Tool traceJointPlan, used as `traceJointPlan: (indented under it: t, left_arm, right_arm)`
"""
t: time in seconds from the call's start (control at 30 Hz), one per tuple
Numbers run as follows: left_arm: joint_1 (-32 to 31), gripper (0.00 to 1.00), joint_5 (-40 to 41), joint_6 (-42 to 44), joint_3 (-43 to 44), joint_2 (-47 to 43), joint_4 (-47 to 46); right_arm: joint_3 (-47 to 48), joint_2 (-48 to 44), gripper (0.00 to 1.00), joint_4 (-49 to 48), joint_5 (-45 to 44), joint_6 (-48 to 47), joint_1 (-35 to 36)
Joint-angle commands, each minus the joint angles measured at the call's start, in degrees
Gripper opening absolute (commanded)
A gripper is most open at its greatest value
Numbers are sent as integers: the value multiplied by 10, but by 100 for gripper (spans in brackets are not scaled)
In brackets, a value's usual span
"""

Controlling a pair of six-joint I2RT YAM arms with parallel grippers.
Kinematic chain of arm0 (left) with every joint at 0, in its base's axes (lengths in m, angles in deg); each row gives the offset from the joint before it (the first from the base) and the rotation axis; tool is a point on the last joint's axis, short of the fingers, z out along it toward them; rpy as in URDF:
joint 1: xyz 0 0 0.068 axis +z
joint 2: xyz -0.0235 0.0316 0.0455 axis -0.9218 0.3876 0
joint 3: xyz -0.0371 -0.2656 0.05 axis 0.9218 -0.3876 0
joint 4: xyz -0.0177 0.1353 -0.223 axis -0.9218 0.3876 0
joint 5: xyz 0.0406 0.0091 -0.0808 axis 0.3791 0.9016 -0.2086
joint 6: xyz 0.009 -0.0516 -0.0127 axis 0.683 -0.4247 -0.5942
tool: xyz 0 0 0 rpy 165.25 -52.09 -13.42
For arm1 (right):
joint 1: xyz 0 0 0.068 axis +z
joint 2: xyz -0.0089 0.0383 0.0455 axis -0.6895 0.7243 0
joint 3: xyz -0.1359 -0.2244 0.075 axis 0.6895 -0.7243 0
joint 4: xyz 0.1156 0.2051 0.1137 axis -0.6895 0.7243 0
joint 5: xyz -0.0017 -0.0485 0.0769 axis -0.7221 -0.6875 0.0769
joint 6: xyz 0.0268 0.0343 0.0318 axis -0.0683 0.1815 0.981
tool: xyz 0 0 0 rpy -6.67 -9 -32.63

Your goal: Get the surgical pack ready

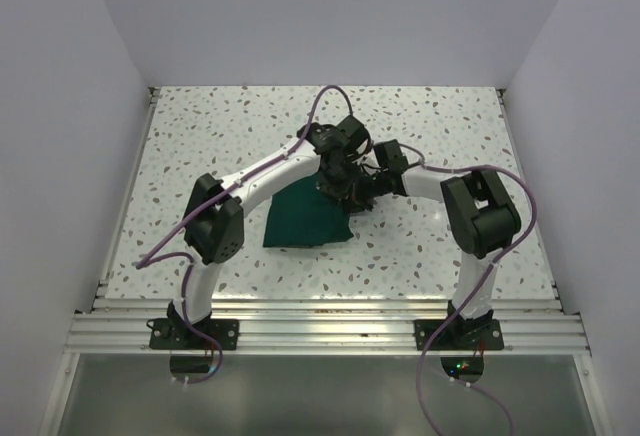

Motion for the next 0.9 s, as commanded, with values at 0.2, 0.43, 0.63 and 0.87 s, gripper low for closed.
traceJointPlan:
  t: [0.2, 0.43, 0.63, 0.87]
  left_arm:
    - [5, 0, -24, 3, 11, -6, -40]
    - [5, 1, -39, 1, -21, -13, -47]
    - [5, 2, -46, 1, -38, -17, -53]
    - [5, 3, -47, 1, -42, -21, -56]
  right_arm:
    - [-19, 11, 0, -55, 33, 37, 29]
    - [42, 4, 0, 36, 31, -14, -64]
    - [91, 24, 0, 81, 31, -43, -90]
    - [106, 55, 0, 15, 29, 17, -81]
